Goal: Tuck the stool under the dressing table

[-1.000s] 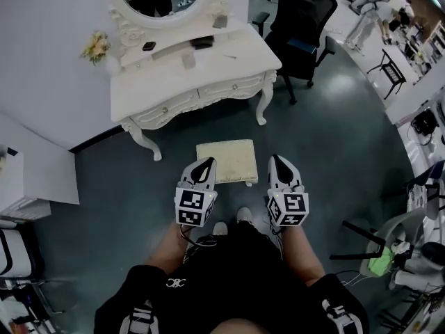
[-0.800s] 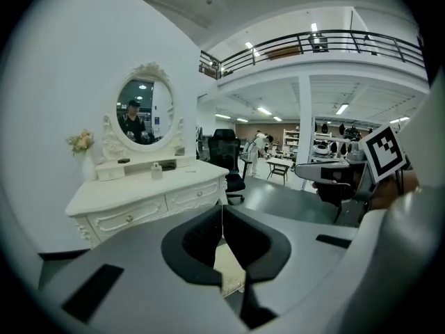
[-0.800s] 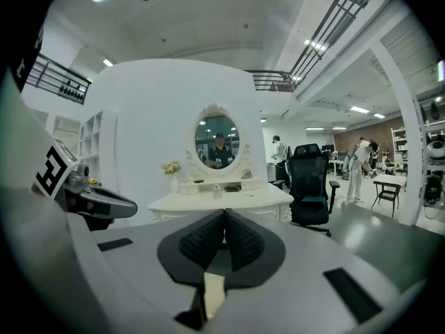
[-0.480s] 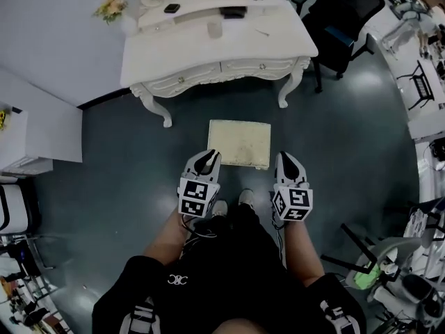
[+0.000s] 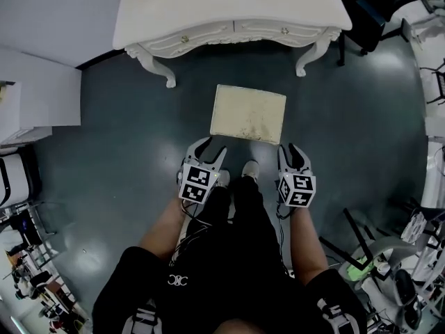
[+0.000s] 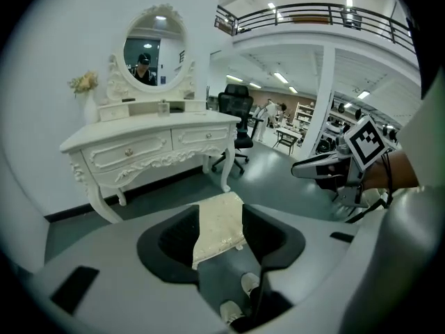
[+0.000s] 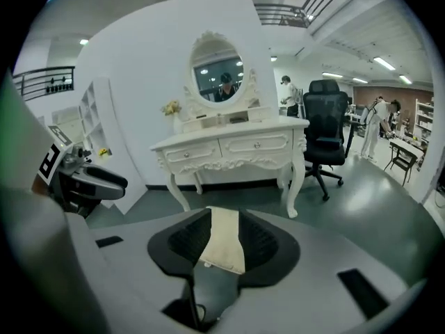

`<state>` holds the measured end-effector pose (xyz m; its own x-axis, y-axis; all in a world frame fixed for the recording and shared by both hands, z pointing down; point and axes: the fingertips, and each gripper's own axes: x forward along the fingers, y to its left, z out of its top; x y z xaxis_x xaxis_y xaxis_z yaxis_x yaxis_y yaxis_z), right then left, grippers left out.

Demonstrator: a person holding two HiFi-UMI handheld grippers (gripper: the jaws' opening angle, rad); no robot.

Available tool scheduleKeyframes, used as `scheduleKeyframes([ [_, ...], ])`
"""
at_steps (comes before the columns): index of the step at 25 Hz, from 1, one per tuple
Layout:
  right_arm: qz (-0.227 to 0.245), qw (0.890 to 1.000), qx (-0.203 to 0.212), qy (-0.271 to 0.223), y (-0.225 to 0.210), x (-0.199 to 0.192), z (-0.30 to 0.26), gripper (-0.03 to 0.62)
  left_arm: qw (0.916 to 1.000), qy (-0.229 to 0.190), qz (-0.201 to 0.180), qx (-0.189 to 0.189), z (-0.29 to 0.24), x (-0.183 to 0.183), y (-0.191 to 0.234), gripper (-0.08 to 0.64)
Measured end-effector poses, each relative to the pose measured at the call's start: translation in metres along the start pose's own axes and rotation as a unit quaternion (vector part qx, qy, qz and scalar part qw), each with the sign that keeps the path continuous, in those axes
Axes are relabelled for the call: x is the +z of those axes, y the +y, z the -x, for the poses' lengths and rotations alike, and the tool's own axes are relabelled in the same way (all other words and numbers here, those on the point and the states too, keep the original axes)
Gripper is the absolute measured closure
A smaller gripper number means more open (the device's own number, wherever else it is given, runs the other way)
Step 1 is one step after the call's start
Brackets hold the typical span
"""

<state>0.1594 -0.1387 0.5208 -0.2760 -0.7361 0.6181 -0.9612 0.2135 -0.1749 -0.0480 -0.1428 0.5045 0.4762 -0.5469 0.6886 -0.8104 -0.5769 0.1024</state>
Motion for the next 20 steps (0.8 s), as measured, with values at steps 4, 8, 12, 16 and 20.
scheduleKeyframes([
  [4,-0.003,0.999,0.000,0.043,-0.018,-0.050,-0.040,0.454,0.9995,0.032,0.004,-0.001,-0.043,-0.043,0.007,0.364],
  [8,0.003,0.998,-0.013,0.068,-0.041,-0.103,-0.094,0.453,0.9987,0.051,-0.003,0.000,-0.104,-0.097,0.018,0.364],
  [12,0.009,0.996,-0.018,0.085,-0.059,-0.156,-0.145,0.453,0.9980,0.057,-0.025,0.009,-0.164,-0.140,0.037,0.364],
  [16,0.010,0.994,-0.024,0.105,-0.080,-0.204,-0.189,0.449,0.9954,0.074,-0.058,0.014,-0.216,-0.184,0.057,0.356],
  [20,0.010,0.992,-0.032,0.120,-0.103,-0.240,-0.218,0.449,0.9936,0.093,-0.063,0.011,-0.257,-0.228,0.066,0.353],
])
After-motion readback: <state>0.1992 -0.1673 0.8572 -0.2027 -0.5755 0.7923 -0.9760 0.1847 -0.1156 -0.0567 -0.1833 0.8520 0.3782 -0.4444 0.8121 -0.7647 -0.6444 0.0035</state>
